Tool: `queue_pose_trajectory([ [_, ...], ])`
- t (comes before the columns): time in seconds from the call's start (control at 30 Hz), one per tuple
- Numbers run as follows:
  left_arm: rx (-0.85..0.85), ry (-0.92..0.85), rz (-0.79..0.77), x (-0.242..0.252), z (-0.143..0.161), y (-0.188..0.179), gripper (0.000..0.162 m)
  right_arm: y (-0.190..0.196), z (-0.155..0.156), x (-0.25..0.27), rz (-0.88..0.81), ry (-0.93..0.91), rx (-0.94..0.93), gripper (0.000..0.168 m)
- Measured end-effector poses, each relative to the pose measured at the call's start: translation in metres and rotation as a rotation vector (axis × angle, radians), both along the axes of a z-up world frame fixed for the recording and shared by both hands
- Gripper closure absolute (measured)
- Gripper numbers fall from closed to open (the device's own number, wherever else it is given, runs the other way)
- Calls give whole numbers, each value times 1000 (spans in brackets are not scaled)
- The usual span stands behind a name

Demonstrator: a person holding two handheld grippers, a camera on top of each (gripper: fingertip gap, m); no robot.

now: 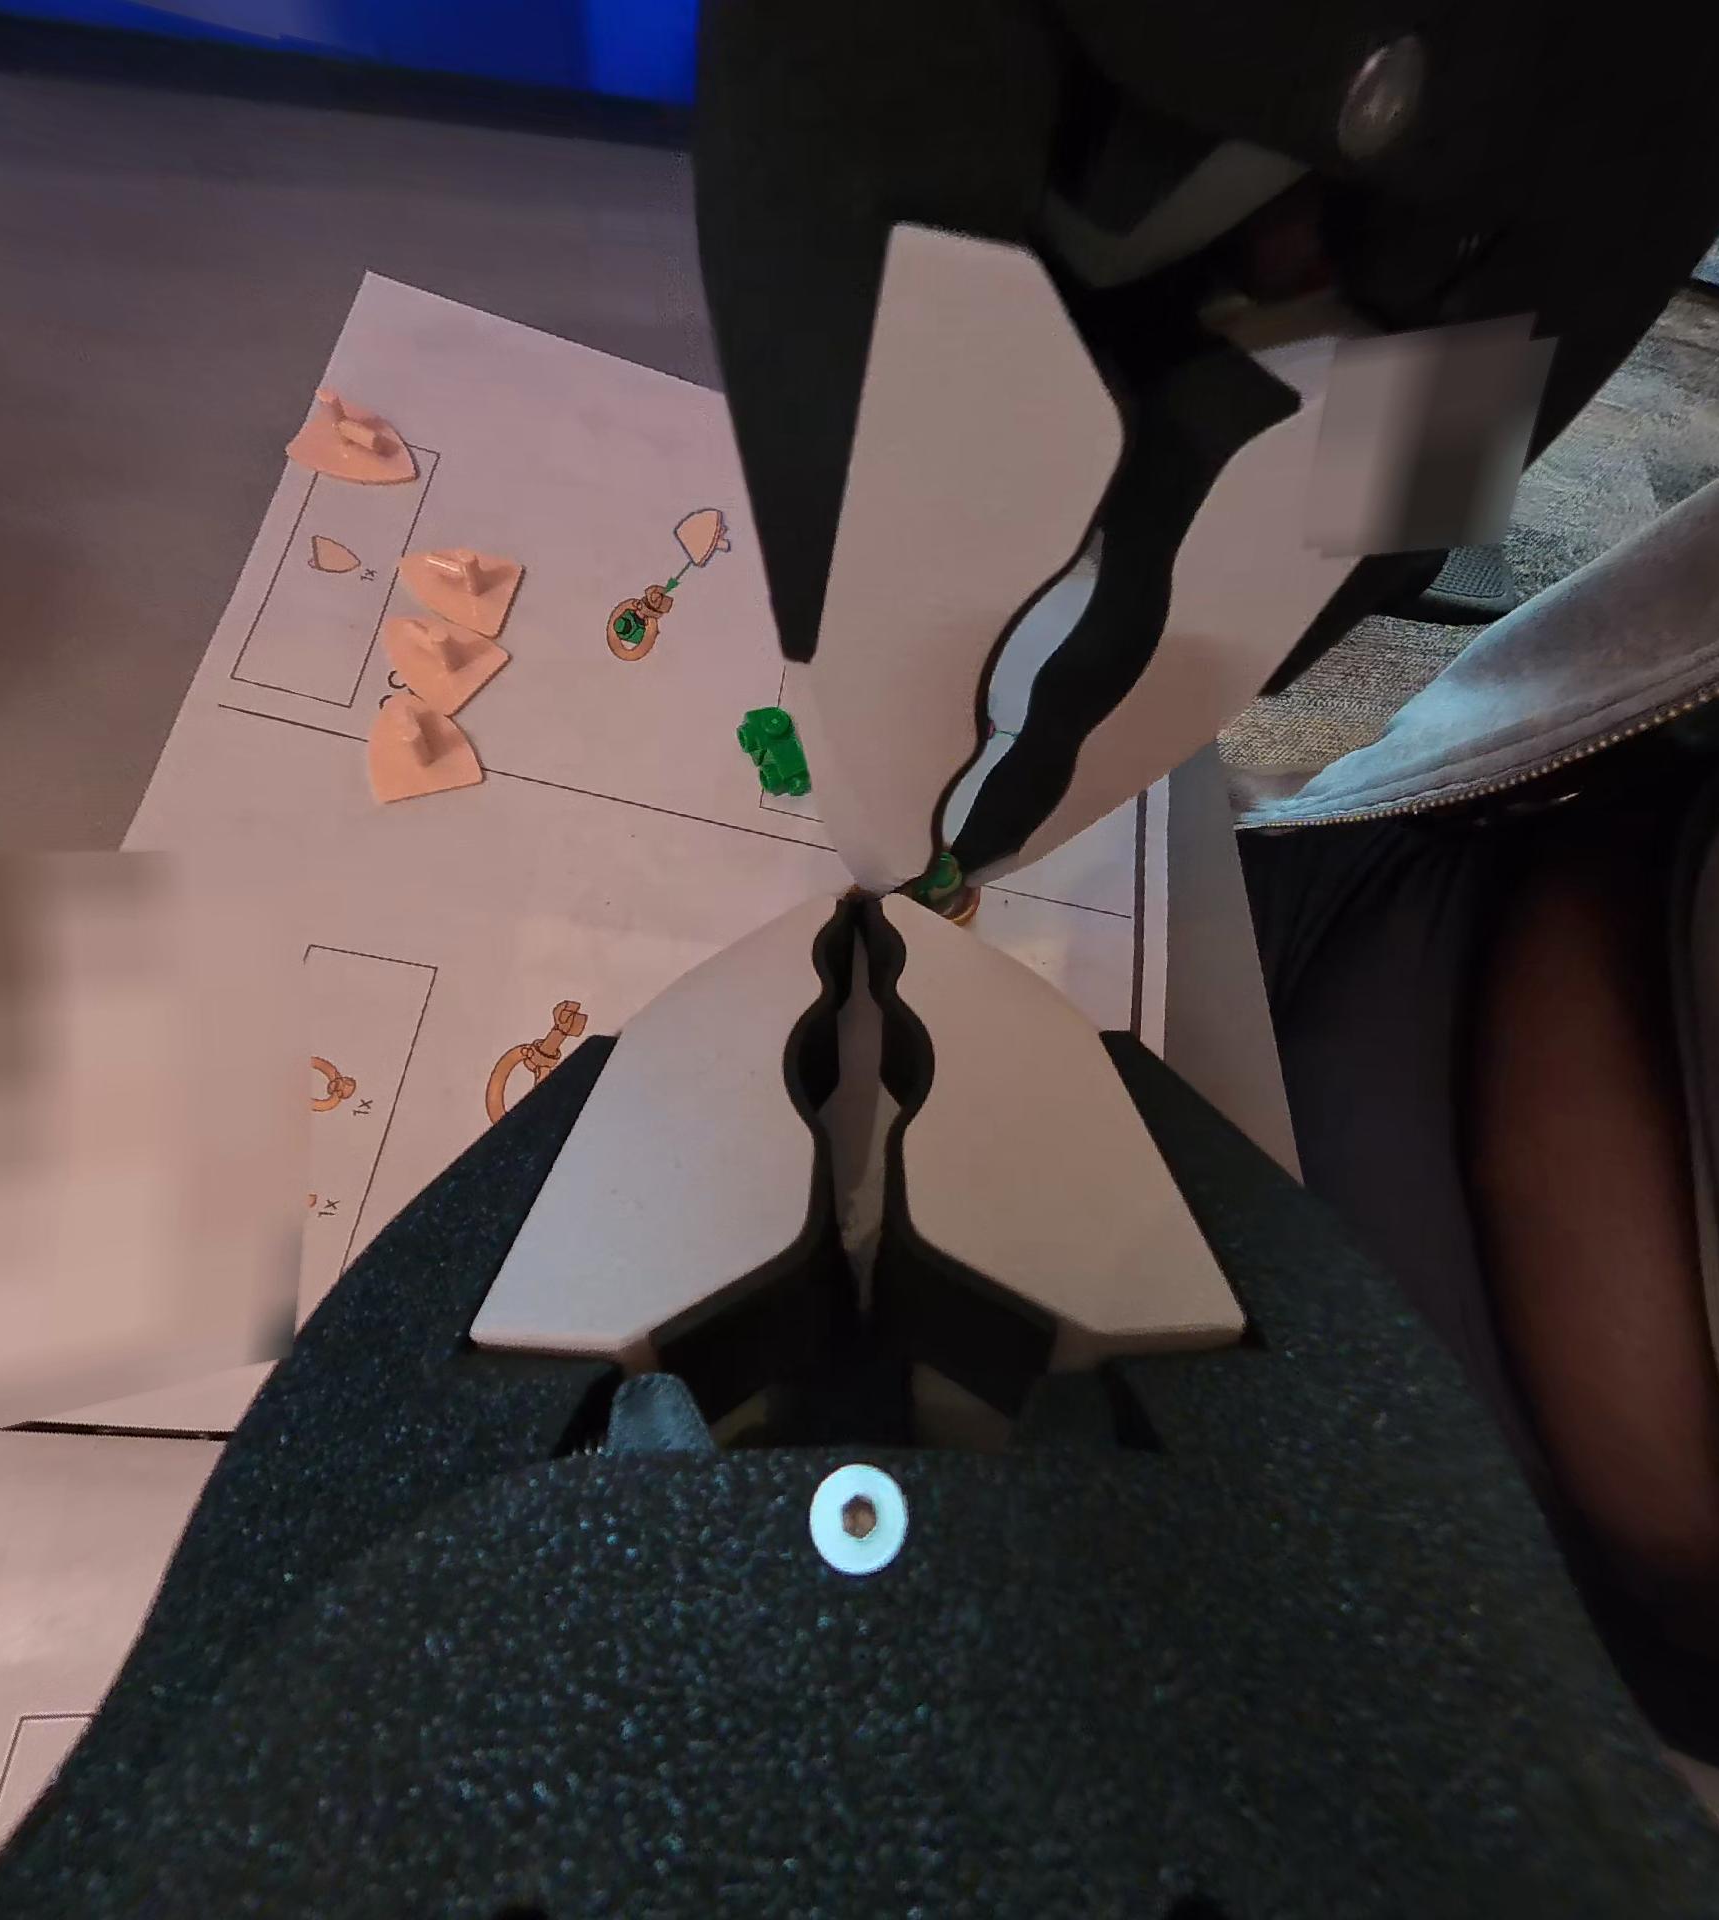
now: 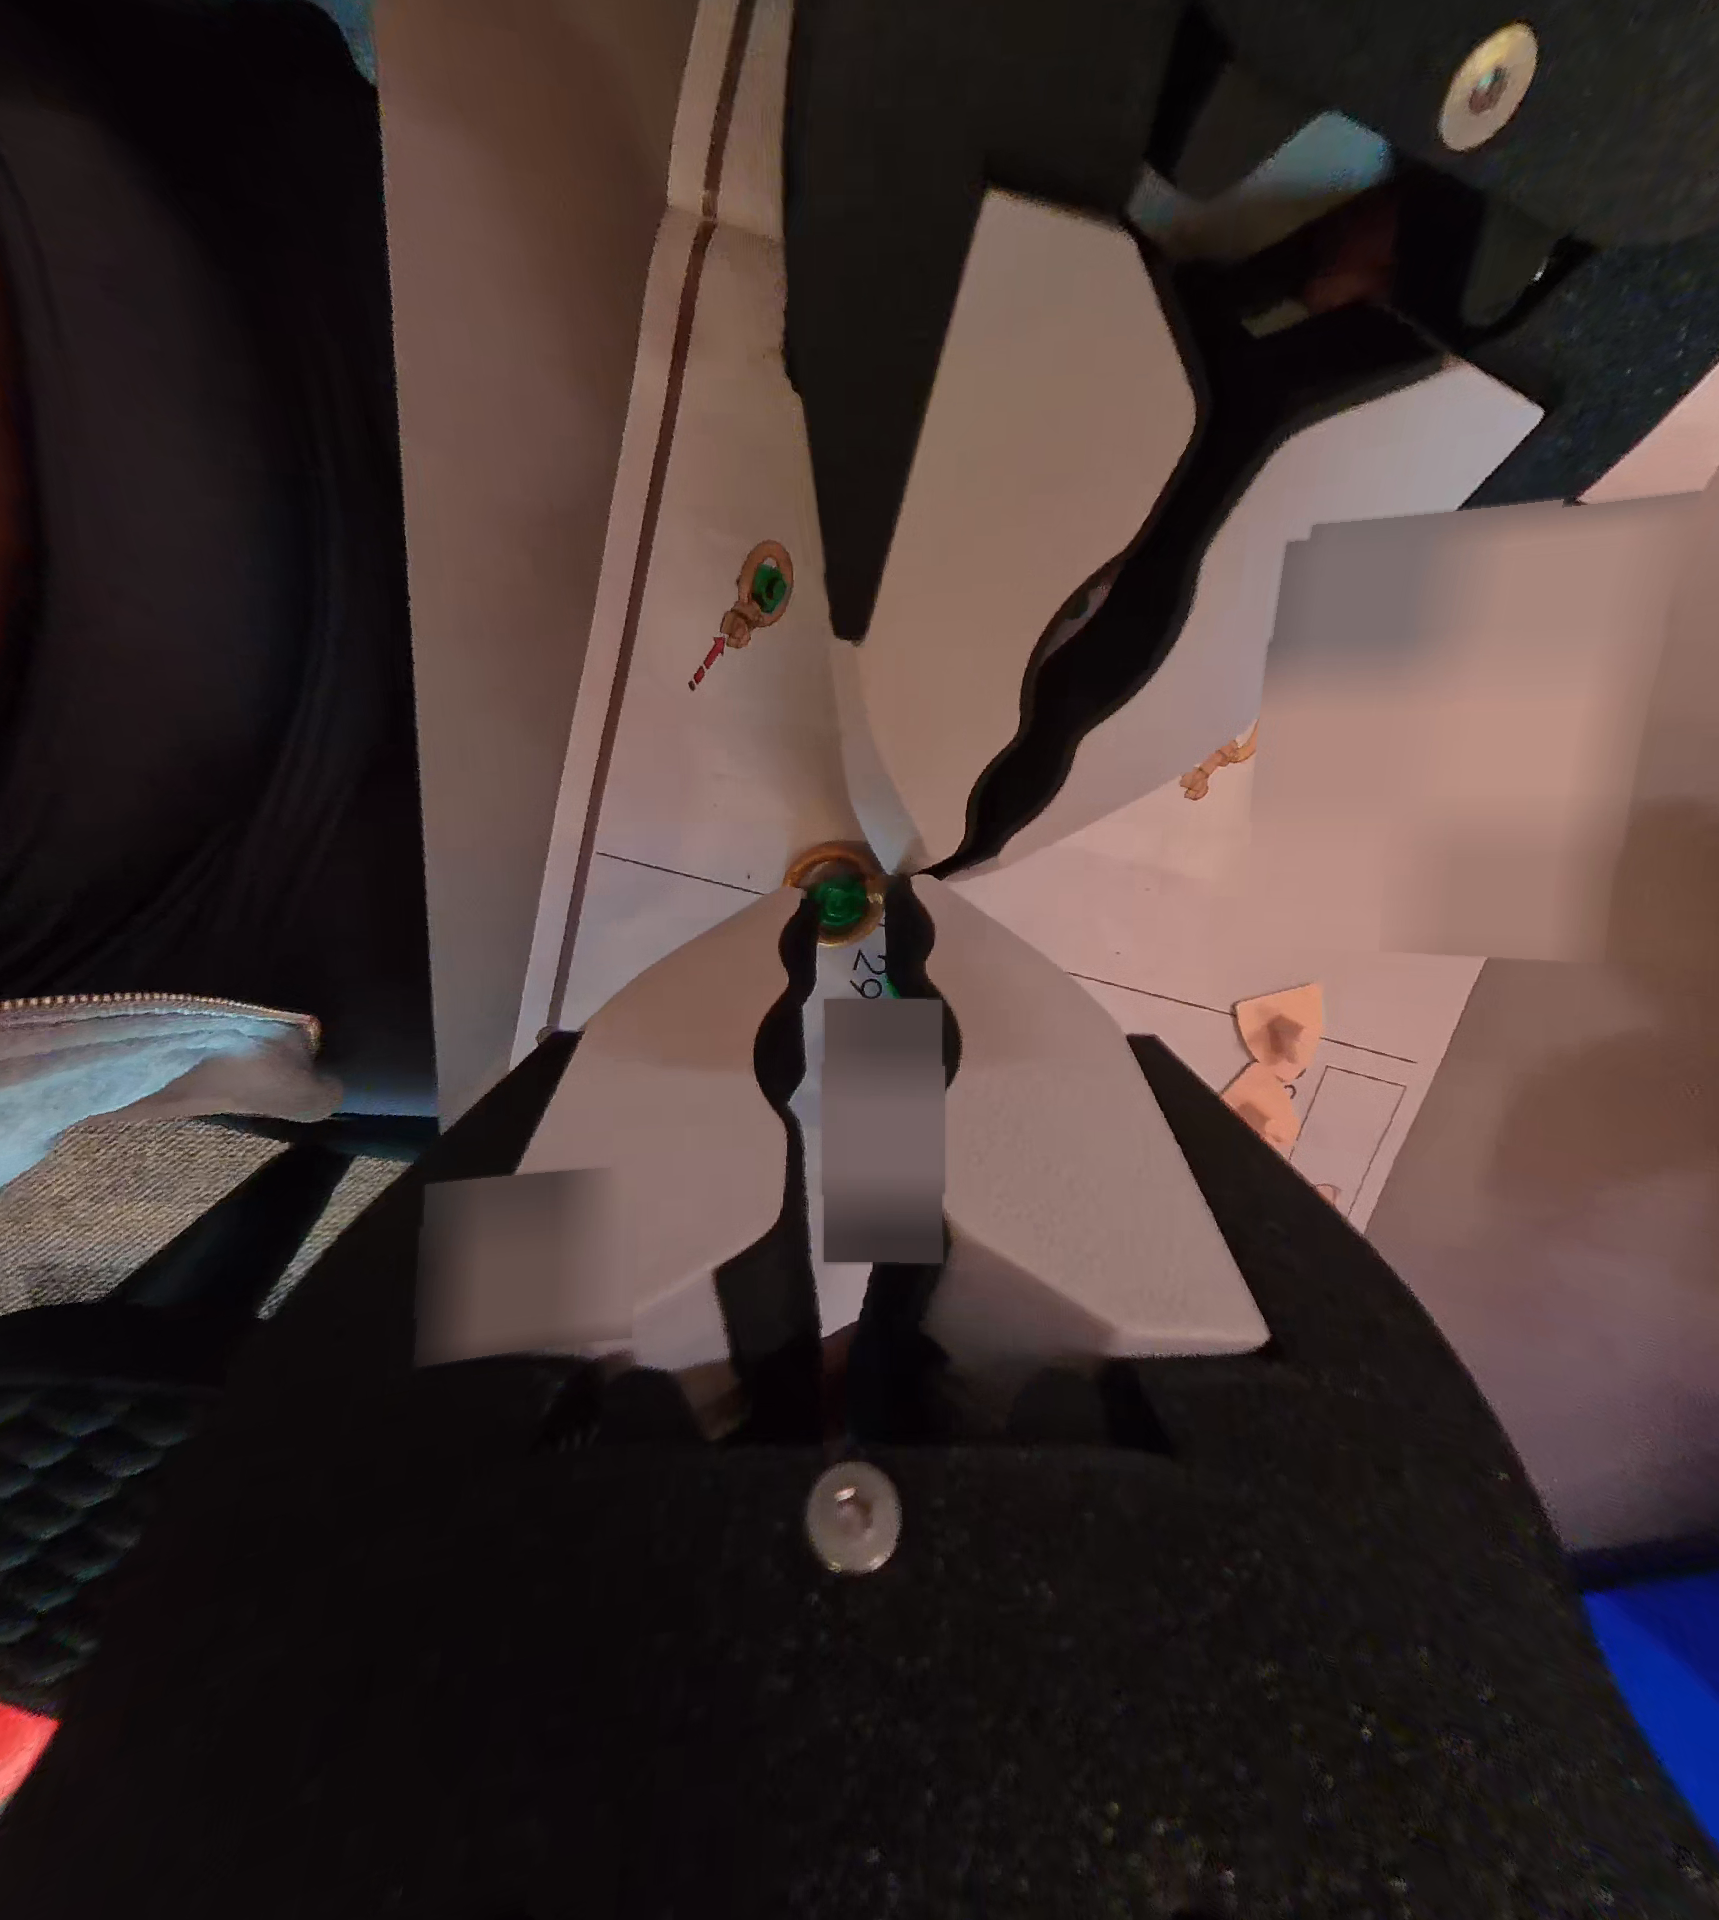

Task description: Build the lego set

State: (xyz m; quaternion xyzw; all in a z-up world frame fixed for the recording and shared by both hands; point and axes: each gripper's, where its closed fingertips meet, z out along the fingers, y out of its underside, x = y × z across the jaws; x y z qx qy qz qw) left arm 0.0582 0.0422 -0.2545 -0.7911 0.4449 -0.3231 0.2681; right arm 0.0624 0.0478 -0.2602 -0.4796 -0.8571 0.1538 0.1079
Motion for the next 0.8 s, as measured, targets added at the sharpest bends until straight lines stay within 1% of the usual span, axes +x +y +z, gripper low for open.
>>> queue_pose_trajectory([
  [0.13, 17, 7, 1, 0, 0, 0, 160, -1, 1, 0, -10, 38, 41, 156],
  [0.17, 22, 9, 2, 1, -1, -1, 160, -2, 1, 0, -8, 46, 45, 161],
  [0.3, 20, 14, 7, 1, -1, 0, 160, -5, 2, -4, -13, 127, 70, 161],
  [0.33, 12, 10, 7, 1, -1, 0, 160, -3, 2, -3, -29, 131, 53, 160],
  [0.37, 4, 5, 7, 1, 0, 0, 160, 0, 3, -3, -58, 129, 38, 151],
  [0.4, -4, 1, 7, 1, 0, 0, 160, 2, 3, 0, -72, 118, 23, 139],
  [0.6, -44, -17, 4, 1, 0, 0, 161, -1, -1, 3, -45, 106, -9, 140],
  [0.7, -41, -16, 4, 1, 0, 0, 161, 3, 5, 3, -52, 118, -33, 139],
  [0.8, -41, -16, 3, 1, 0, 0, 161, 4, 17, 15, -57, 105, -54, 159],
])
